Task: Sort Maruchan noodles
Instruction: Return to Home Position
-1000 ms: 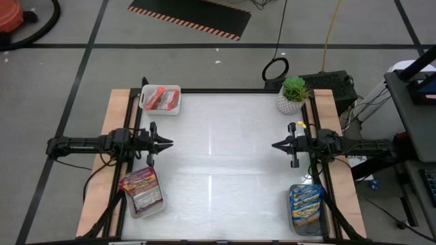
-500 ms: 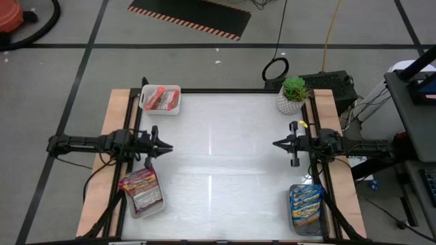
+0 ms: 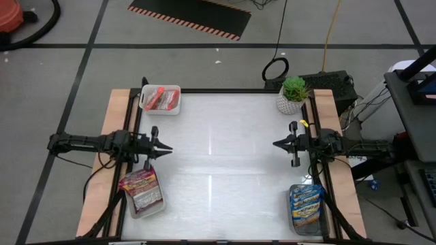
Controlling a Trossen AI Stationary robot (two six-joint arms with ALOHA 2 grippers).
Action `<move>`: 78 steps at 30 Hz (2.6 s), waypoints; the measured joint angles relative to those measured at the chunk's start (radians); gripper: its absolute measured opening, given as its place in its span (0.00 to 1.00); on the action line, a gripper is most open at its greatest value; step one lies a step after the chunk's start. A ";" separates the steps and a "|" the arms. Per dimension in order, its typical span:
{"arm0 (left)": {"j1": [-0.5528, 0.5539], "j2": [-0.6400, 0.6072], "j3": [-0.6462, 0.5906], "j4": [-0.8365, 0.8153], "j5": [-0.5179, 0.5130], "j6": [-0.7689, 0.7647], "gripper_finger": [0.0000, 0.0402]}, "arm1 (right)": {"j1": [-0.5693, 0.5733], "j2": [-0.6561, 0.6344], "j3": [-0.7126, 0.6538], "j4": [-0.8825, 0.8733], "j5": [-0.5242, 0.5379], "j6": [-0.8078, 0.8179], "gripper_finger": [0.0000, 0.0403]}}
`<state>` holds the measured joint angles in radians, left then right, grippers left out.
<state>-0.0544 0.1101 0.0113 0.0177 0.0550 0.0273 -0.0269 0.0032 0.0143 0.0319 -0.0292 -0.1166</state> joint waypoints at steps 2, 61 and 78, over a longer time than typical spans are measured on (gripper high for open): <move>0.000 0.000 0.000 0.007 0.000 0.007 0.15 | 0.000 0.000 0.000 0.000 0.000 0.000 0.00; 0.055 -0.069 -0.001 0.037 -0.191 0.177 0.15 | 0.000 0.000 0.000 0.002 0.002 0.000 0.00; 0.055 -0.069 -0.001 0.038 -0.191 0.177 0.15 | 0.000 0.000 0.000 0.002 0.002 0.000 0.00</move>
<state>0.0006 0.0410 0.0101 0.0555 -0.1356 0.2047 -0.0265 0.0029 0.0143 0.0334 -0.0277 -0.1162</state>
